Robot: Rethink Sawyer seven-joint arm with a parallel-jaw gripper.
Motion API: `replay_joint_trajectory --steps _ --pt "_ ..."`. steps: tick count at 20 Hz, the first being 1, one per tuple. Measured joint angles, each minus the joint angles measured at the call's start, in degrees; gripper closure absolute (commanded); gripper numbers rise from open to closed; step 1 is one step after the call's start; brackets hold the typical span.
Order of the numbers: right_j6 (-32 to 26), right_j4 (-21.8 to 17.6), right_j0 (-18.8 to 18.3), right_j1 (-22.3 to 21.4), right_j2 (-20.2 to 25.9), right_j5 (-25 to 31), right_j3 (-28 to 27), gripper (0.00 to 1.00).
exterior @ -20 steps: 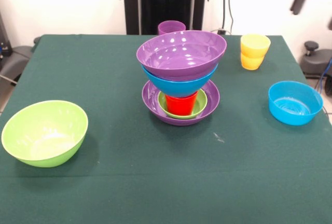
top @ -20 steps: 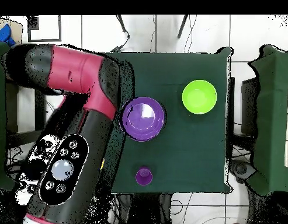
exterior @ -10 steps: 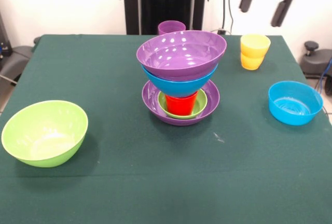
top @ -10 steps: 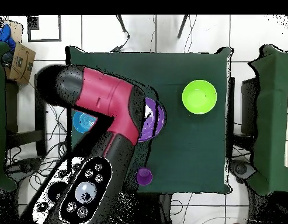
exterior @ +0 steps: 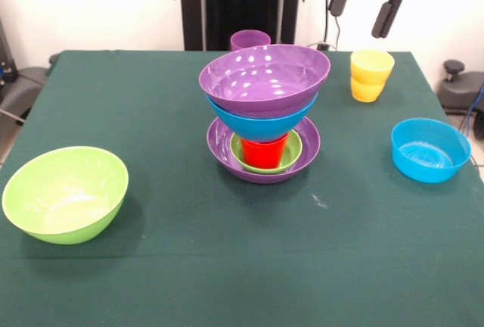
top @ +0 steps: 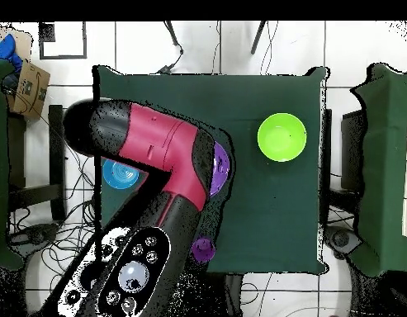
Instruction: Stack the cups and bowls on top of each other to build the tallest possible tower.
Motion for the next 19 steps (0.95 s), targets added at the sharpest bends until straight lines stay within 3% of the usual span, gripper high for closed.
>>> replay_joint_trajectory --steps 19 --pt "0.0 -3.8 -4.7 -1.4 4.0 -1.0 0.7 0.0"
